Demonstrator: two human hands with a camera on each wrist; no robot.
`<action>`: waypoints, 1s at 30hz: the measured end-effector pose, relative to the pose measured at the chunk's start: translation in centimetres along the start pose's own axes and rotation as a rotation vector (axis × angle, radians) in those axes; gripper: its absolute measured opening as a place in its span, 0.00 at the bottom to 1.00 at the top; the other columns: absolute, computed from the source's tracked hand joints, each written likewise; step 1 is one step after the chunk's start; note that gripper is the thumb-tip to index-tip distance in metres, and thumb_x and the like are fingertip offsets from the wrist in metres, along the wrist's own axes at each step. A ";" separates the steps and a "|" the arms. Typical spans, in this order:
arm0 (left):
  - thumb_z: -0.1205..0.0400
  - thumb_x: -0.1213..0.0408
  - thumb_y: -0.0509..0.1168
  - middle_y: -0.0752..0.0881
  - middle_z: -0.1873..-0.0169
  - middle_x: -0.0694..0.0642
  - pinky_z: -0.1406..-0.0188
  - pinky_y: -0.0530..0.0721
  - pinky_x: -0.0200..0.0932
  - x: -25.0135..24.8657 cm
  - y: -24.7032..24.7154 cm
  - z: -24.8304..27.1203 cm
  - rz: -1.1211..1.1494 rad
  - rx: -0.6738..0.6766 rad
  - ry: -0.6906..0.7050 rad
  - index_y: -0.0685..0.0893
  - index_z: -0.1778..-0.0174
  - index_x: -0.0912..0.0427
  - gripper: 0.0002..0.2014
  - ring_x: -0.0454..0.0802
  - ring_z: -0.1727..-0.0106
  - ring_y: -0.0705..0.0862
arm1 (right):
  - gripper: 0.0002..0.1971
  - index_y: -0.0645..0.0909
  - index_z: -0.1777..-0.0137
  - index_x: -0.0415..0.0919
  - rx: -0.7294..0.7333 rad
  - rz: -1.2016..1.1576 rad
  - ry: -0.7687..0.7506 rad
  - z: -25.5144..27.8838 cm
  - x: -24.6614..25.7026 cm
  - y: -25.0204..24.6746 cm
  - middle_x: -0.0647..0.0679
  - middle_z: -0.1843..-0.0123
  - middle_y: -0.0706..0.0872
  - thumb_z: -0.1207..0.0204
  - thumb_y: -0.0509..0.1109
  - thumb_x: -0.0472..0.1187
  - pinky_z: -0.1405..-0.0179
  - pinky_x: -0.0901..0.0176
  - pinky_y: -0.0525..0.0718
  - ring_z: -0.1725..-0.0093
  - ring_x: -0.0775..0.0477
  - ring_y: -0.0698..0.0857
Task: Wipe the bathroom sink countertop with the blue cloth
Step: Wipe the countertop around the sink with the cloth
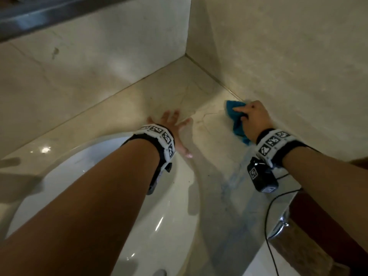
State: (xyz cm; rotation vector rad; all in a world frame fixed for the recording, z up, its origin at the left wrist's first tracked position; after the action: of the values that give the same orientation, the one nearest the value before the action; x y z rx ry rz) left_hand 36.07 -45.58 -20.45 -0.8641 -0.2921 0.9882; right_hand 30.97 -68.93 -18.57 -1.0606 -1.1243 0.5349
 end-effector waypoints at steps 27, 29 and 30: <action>0.42 0.30 0.73 0.26 0.22 0.41 0.28 0.41 0.80 0.7 0.1 -0.8 0.025 -0.026 -0.003 0.34 0.24 0.28 0.61 0.54 0.19 0.29 | 0.17 0.86 0.45 0.33 0.158 0.005 -0.167 4.3 4.1 3.1 0.33 0.43 0.81 0.31 0.64 0.22 0.36 0.50 0.77 0.42 0.32 0.81; 0.42 0.30 0.72 0.26 0.22 0.42 0.28 0.42 0.80 0.6 0.1 -0.7 0.021 -0.033 -0.003 0.34 0.24 0.28 0.61 0.54 0.19 0.30 | 0.18 0.87 0.47 0.33 0.205 -0.023 -0.253 5.2 4.5 3.4 0.33 0.46 0.82 0.32 0.64 0.20 0.39 0.46 0.78 0.44 0.31 0.82; 0.42 0.30 0.72 0.26 0.22 0.42 0.28 0.43 0.80 0.6 0.0 -0.6 0.019 -0.036 -0.003 0.35 0.24 0.28 0.60 0.54 0.19 0.30 | 0.18 0.87 0.46 0.33 0.212 0.004 -0.279 4.9 4.0 3.2 0.32 0.44 0.83 0.32 0.64 0.20 0.38 0.46 0.78 0.44 0.31 0.82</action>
State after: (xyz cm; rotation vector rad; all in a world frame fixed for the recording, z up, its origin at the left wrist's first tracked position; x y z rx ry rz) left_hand 36.72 -45.41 -20.97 -0.8996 -0.3055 1.0044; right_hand 28.51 -62.36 -19.29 -0.8211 -1.2767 0.8053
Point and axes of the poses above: each hand's wrist, its own z-axis away from the middle knuckle, its own y-axis out of the palm, x = y × z, the point moved 6 cm from there along -z, towards the middle knuckle
